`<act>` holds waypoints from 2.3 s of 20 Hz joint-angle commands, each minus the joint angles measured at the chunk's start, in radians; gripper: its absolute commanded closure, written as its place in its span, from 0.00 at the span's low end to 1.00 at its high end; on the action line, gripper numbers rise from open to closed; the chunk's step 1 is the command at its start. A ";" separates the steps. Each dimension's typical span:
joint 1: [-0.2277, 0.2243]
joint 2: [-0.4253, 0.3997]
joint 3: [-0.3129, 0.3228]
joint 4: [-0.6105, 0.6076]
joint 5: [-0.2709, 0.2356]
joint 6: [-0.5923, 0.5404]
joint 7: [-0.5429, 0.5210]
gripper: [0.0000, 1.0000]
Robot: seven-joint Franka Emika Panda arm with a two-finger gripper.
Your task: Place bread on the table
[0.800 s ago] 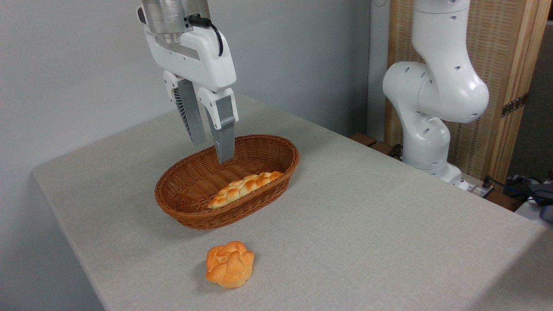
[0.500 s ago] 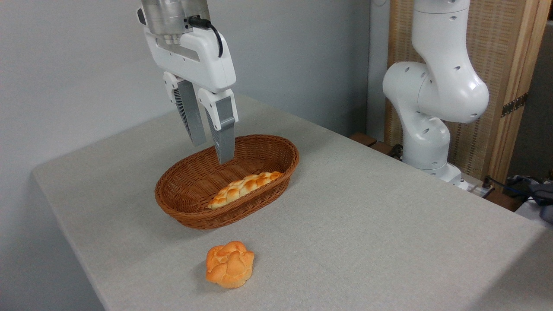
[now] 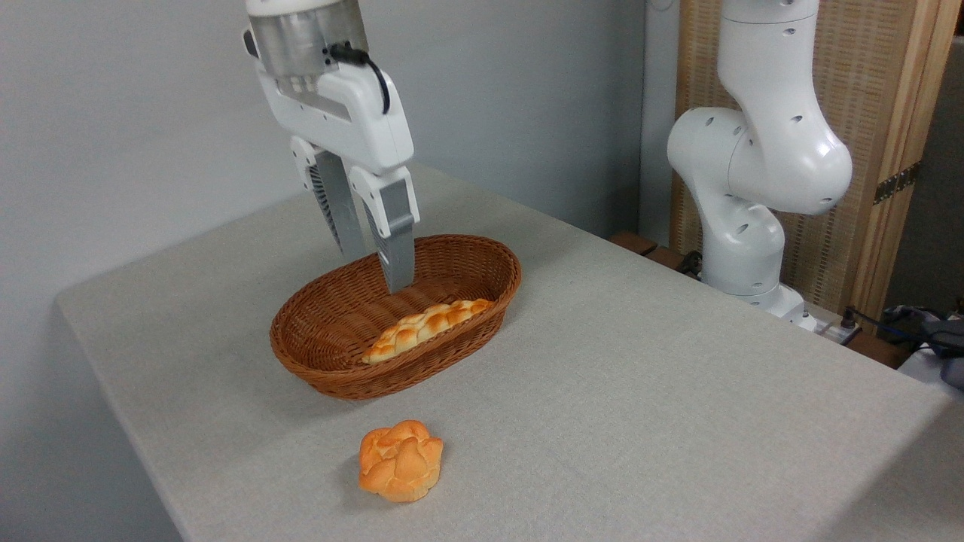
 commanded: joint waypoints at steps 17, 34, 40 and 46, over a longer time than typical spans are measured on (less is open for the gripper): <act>-0.180 -0.169 -0.011 -0.540 0.003 0.347 -0.006 0.00; -0.222 -0.166 -0.011 -0.657 0.017 0.473 0.011 0.33; -0.220 -0.171 -0.011 -0.655 0.015 0.451 0.039 0.57; -0.220 -0.174 -0.011 -0.652 0.015 0.440 0.037 0.57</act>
